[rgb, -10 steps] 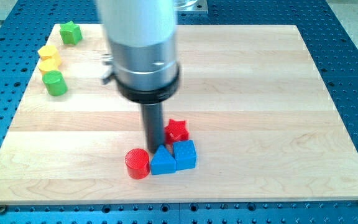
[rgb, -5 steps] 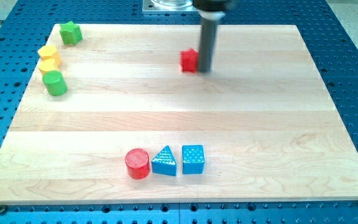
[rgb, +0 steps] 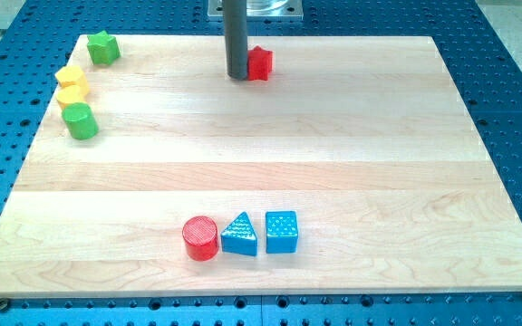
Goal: Push the red star to the top center of the board
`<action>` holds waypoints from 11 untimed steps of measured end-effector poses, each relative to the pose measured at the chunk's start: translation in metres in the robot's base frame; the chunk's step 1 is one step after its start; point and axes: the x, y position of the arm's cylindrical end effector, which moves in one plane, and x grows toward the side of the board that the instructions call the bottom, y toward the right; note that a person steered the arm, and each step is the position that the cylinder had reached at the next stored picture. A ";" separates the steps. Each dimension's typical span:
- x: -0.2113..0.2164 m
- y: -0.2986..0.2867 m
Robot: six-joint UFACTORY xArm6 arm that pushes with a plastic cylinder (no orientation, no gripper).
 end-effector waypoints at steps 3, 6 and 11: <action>0.006 0.008; 0.032 0.039; -0.027 0.076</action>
